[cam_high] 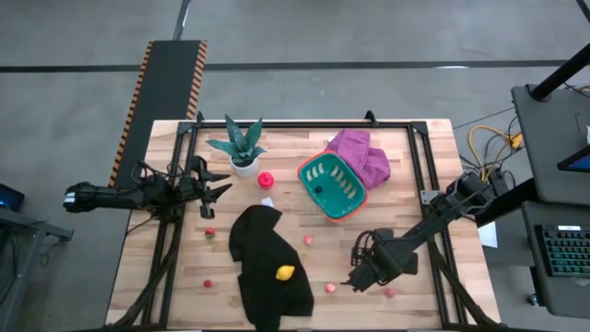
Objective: Pick and placing Produce into tupperware
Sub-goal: Put the peach into the green basket
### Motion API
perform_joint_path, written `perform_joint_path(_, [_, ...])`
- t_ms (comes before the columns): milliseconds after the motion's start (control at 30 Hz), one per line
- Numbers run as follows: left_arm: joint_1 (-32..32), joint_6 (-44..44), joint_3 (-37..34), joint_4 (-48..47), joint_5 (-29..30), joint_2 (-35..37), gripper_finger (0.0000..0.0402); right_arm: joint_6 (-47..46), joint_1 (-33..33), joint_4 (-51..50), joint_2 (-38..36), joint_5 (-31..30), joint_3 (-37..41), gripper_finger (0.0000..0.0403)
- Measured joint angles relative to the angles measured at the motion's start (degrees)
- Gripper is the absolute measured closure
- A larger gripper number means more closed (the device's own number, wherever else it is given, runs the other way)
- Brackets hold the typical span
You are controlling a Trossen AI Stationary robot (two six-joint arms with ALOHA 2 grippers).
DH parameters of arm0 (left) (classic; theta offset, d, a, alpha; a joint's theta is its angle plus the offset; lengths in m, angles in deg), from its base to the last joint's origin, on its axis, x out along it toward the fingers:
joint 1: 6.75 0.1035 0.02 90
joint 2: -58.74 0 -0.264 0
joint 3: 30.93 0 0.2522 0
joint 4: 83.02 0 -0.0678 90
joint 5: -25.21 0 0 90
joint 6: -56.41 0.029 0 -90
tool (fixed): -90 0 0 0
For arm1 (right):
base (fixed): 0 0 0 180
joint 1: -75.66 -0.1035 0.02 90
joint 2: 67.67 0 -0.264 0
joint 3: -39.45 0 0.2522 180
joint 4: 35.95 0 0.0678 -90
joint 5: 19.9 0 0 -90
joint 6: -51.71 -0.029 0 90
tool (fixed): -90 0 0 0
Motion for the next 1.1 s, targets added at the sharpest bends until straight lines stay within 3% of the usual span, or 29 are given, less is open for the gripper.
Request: perform_joint_path(1100, [0.0,0.05,0.0,0.02,0.02,-2.5,0.0294,0.44,0.0,11.2,0.52,-1.74,9.4,0.0144])
